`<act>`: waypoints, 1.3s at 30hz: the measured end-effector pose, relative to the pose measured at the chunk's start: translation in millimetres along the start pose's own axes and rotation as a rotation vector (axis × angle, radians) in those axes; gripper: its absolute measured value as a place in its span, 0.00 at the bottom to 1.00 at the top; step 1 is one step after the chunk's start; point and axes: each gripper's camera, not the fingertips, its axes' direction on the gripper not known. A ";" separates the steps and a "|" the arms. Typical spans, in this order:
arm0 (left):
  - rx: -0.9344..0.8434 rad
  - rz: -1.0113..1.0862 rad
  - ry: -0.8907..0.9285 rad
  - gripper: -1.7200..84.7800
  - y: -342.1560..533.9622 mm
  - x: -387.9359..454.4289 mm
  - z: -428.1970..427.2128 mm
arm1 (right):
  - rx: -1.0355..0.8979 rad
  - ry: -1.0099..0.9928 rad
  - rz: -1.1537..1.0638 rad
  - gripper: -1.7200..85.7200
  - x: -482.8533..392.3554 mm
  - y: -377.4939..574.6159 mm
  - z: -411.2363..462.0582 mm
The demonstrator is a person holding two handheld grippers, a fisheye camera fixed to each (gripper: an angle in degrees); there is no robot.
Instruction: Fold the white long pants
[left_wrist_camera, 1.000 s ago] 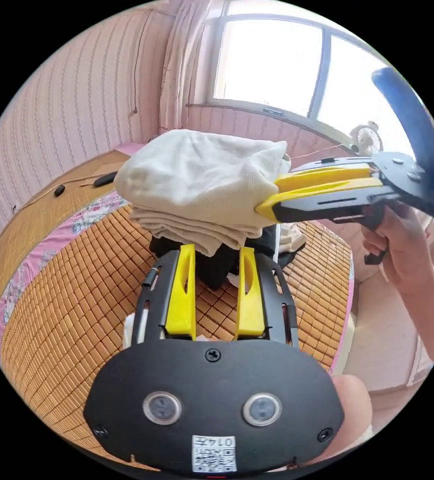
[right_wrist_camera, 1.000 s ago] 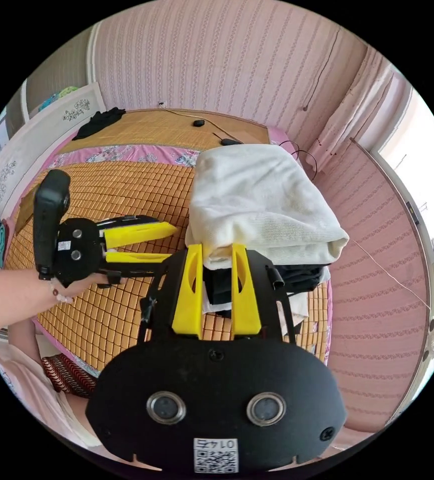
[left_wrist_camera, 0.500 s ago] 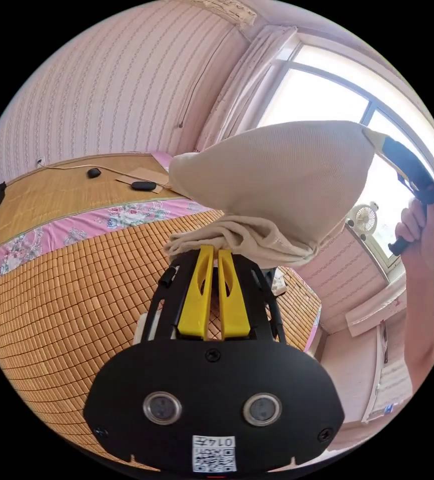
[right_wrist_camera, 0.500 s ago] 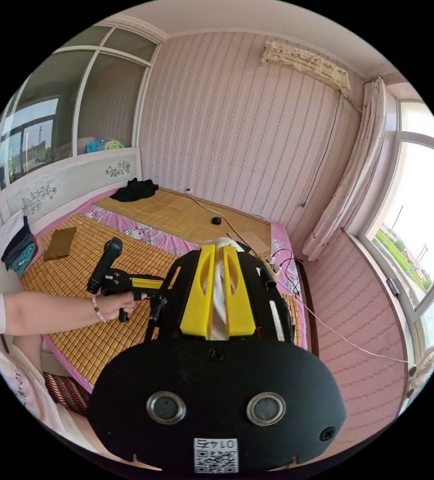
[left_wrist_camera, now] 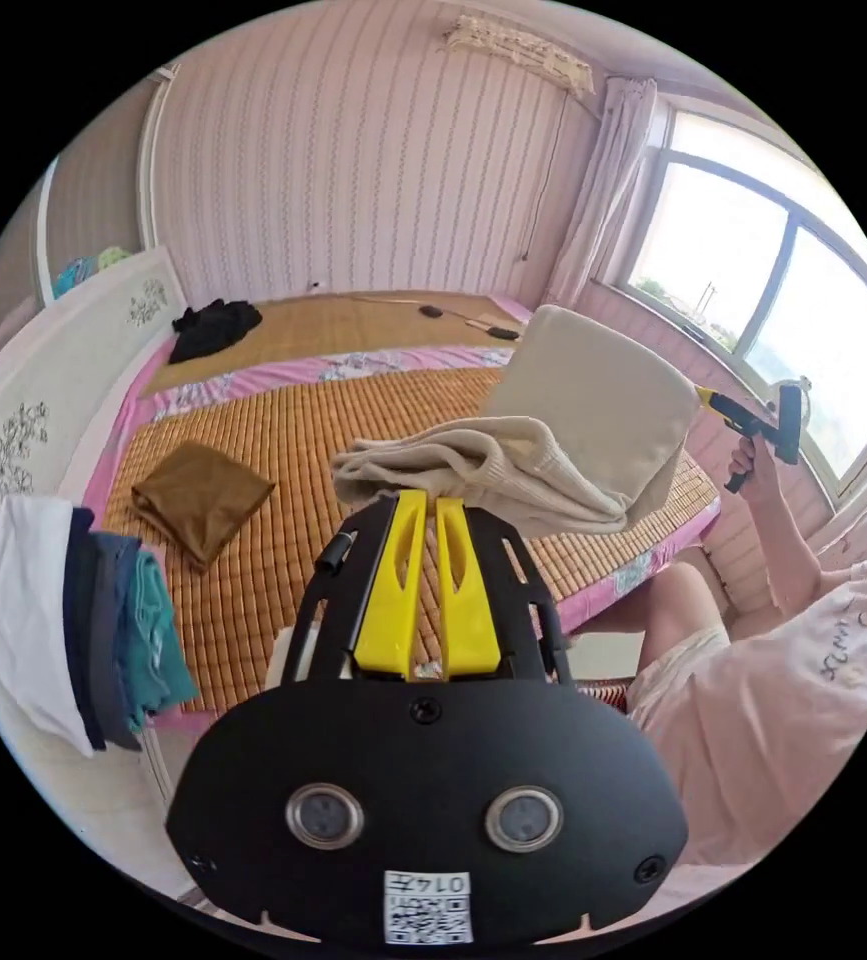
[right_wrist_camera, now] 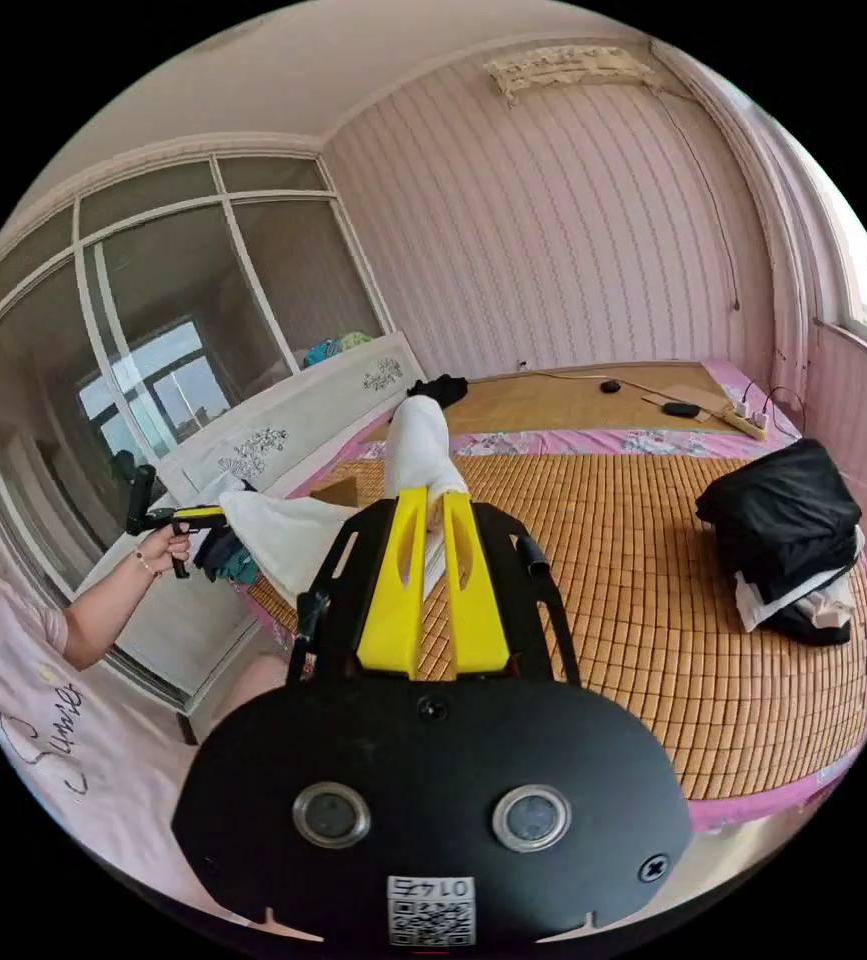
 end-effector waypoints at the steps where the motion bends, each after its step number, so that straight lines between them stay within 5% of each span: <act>1: -0.062 -0.086 -0.010 0.01 49.9 -19.0 10.7 | -0.145 -0.024 0.044 0.04 0.7 36.3 30.0; 6: -0.341 -0.327 -0.039 0.01 189.5 -48.7 75.5 | -0.664 0.089 -0.027 0.05 -22.8 137.7 133.6; 7: -0.256 -0.335 -0.036 0.01 201.3 -46.7 69.2 | -0.682 0.187 -0.076 0.05 -30.2 141.5 136.2; 11: -0.192 -0.414 0.003 0.01 214.2 -63.9 56.6 | -0.658 0.125 -0.212 0.07 -54.4 126.1 126.9; 18: -0.049 -0.424 0.034 0.01 217.3 -77.2 19.8 | -0.681 -0.123 -0.493 0.26 -154.2 102.1 174.6; 24: -0.088 -0.424 0.009 0.01 234.9 -93.2 11.4 | -0.609 -0.335 -0.688 0.20 -236.0 106.7 198.1; 30: -0.085 -0.559 -0.005 0.04 267.8 -114.9 10.2 | -0.842 -0.325 -0.804 0.13 -273.1 150.8 276.3; 39: -0.037 -0.626 -0.066 0.10 257.5 -163.9 -15.5 | -0.581 -0.240 -0.386 0.08 -126.5 64.8 175.2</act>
